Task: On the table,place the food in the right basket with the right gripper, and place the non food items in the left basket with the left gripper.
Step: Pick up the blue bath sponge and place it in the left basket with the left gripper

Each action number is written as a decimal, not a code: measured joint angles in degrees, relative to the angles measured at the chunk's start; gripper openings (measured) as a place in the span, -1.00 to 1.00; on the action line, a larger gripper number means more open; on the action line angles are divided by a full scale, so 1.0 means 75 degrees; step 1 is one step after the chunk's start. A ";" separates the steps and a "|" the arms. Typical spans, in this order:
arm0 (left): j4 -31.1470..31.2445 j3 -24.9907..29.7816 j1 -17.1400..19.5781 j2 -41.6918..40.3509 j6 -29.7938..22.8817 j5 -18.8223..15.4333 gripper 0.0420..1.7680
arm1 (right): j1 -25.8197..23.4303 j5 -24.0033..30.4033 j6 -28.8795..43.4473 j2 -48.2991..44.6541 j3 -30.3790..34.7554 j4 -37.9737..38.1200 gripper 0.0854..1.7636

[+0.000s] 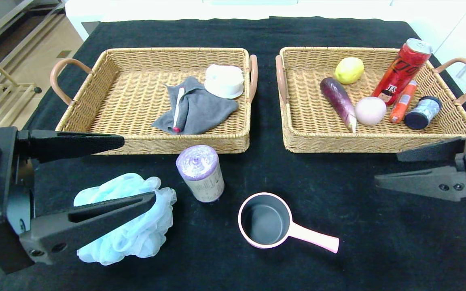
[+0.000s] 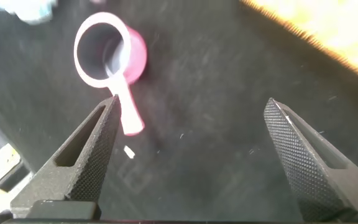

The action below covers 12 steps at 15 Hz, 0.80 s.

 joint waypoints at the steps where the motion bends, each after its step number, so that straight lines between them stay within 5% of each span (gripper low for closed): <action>1: -0.0007 0.0000 0.0000 0.0000 0.0000 0.0000 0.94 | -0.0250 0.0239 -0.0029 -0.0099 0.0210 -0.0338 0.91; 7: 0.0020 0.0003 -0.0003 0.0011 0.0000 0.0041 0.94 | -0.1422 0.1530 -0.0705 -0.0684 0.1830 -0.2407 0.92; 12: 0.0037 -0.0008 -0.0003 0.0008 0.0000 0.0049 0.94 | -0.1599 0.1664 -0.0868 -0.1154 0.2518 -0.3010 0.92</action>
